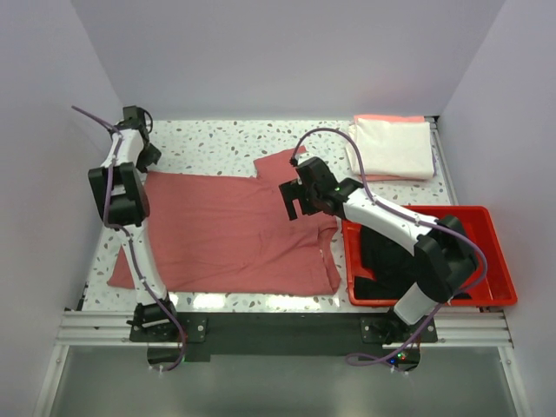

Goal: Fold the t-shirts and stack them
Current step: Fold the tshirt

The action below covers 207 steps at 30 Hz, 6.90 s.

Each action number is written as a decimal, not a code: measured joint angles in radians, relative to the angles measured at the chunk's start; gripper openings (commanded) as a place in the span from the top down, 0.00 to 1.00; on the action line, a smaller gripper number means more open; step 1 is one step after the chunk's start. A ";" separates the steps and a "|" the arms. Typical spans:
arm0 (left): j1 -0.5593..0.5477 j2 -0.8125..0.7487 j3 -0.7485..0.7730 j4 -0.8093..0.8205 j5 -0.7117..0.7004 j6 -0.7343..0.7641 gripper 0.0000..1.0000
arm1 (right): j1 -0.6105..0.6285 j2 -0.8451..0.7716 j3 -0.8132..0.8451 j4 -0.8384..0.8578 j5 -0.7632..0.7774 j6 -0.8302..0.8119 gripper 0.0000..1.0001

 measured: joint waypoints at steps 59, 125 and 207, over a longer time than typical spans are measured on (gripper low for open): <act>-0.014 -0.118 -0.259 0.111 -0.019 -0.004 1.00 | -0.236 1.052 1.199 0.024 0.169 0.049 0.01; 0.125 -0.849 -0.996 0.174 -0.065 -0.099 1.00 | -0.063 -0.228 -0.227 0.203 -0.009 -0.003 1.00; 0.039 -0.963 -1.312 0.326 0.107 -0.132 0.00 | 0.095 -0.007 -0.281 0.161 -0.508 0.049 0.01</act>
